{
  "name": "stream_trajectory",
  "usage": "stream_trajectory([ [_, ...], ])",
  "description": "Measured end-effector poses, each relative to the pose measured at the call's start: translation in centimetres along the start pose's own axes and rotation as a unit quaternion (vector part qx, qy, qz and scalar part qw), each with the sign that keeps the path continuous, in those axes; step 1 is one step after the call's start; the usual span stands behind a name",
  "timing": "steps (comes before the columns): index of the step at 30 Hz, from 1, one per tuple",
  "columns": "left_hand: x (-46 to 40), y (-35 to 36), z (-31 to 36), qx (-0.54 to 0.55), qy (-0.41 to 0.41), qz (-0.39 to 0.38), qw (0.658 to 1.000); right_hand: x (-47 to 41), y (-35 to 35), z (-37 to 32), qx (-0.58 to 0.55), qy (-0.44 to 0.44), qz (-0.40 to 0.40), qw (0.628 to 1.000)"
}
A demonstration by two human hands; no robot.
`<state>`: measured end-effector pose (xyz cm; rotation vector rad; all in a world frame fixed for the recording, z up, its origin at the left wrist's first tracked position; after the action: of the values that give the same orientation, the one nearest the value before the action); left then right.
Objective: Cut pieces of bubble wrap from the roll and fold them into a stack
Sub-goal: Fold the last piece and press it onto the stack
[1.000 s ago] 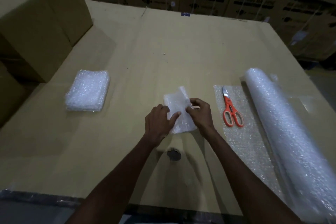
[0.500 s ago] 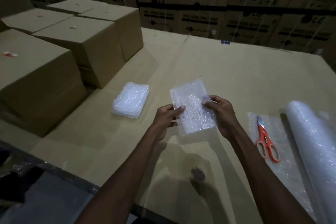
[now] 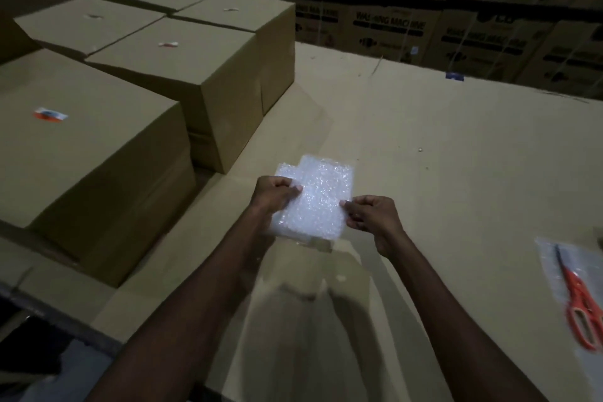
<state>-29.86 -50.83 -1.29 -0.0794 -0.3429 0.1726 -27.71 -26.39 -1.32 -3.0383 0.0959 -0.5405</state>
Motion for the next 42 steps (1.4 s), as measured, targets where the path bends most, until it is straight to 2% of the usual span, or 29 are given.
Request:
stream_trajectory([
  [6,-5.7,-4.1,-0.4,-0.09,0.015,0.024,0.996,-3.4,4.3,0.4,0.037,0.006,0.084,0.996],
  [9,-6.3,-4.6,-0.9,-0.172,0.034,0.034,0.984,-4.0,4.6,1.0,0.102,0.002,0.133,0.986],
  [13,-5.4,-3.7,-0.3,-0.295,0.098,0.025,0.95,-3.5,4.9,0.8,0.232,-0.017,0.174,0.957],
  [16,-3.9,-2.4,1.3,-0.367,0.2,0.034,0.908,-2.0,5.6,-1.7,0.324,-0.099,0.217,0.916],
  [19,-3.0,0.0,1.7,-0.426,0.305,-0.011,0.852,-1.3,8.7,-3.2,0.365,-0.207,0.173,0.891],
  [22,-3.8,1.7,-0.8,-0.499,0.301,-0.079,0.809,-2.5,11.8,-0.8,0.413,-0.196,0.078,0.886],
  [27,-4.5,1.5,-4.4,-0.527,0.279,-0.112,0.795,-3.3,13.2,3.4,0.503,-0.155,0.022,0.85],
  [32,-5.2,1.4,-4.6,-0.519,0.298,-0.11,0.794,-3.8,13.2,4.4,0.506,-0.152,0.029,0.849],
  [35,-5.2,1.6,-5.5,-0.554,0.324,-0.114,0.759,-3.8,13.3,4.7,0.487,-0.142,0.03,0.861],
  [39,-5.6,1.9,-4.8,-0.585,0.295,-0.131,0.744,-3.8,13.2,4.7,0.478,-0.133,0.01,0.868],
  [42,-5.0,2.6,-2.5,-0.637,0.291,-0.113,0.705,-2.8,11.5,3.3,0.442,-0.137,0.02,0.886],
])
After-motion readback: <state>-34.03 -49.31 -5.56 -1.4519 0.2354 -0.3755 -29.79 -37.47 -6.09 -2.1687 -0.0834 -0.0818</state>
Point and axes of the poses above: each hand's wrist, its own x-axis away from the middle knuckle, its own y-axis out of the palm, z = x × y, the point moved 10 cm from there along -x, towards the middle knuckle, and after that the axes turned 1 degree about x, right-handed, at the moved point
